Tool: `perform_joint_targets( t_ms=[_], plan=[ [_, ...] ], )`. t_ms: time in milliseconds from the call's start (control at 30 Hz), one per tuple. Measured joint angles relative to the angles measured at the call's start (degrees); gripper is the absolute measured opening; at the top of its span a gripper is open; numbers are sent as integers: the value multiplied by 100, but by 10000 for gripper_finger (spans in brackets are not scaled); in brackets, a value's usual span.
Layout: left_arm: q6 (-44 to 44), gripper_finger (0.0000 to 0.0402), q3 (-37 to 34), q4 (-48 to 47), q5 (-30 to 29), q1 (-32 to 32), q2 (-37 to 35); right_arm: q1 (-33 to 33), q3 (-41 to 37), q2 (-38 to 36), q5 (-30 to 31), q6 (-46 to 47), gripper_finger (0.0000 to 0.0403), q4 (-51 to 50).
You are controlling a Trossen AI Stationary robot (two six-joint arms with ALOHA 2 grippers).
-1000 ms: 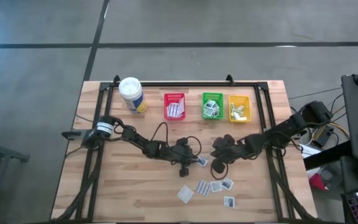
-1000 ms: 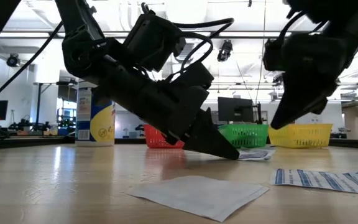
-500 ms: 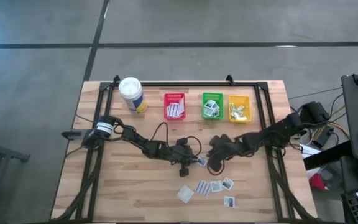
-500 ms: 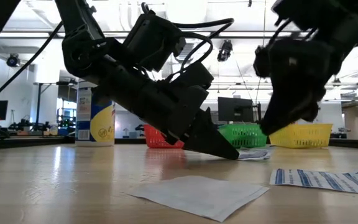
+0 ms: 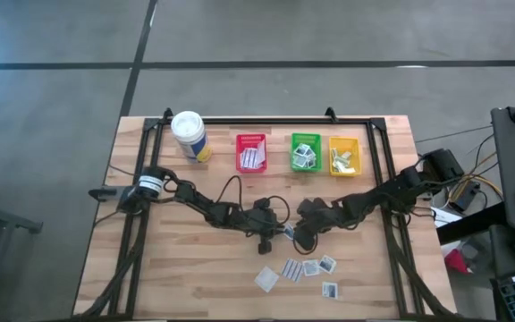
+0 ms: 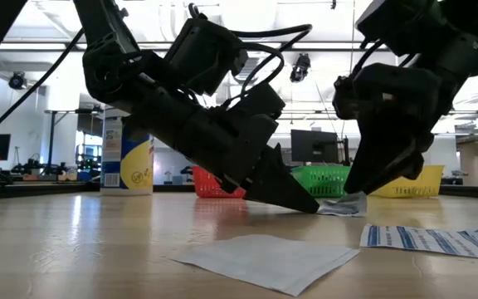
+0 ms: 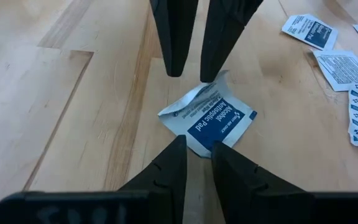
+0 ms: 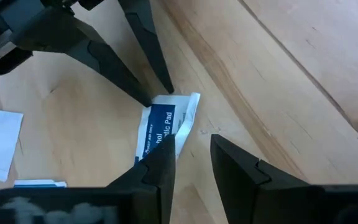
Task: Pick & Place First Aid Supplies
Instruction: Put the alcohol pad in the green bin
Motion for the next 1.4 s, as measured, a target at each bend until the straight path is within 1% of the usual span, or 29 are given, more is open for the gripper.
perform_joint_targets(
  t_ms=[400, 500, 533, 600, 800, 1000, 1233, 1400],
  plan=[
    [0, 81, 0, 2, 0, 0, 2, -187, 0, -156, -20, -75, 98, -22],
    [1, 81, -2, 2, 0, 0, 4, -188, 0, -173, -257, -112, 102, -21],
    [1, 81, -2, 2, 0, 0, 4, -186, 0, -164, -384, -118, 103, -24],
    [2, 81, -2, 2, 0, 0, 4, -157, 2, -91, -455, -116, 101, 3],
    [2, 81, -4, 9, 2, 0, 4, -146, 0, 195, -405, -127, 90, 5],
    [2, 81, -4, 9, 2, 0, 4, -144, 4, 232, -392, -138, 67, 14],
    [2, 81, -6, 9, 0, 0, 7, -138, 0, 212, -660, -239, 15, 74],
    [45, 81, -4, 9, 0, 0, 7, -144, 0, 212, -653, -284, 8, 75]
  ],
)
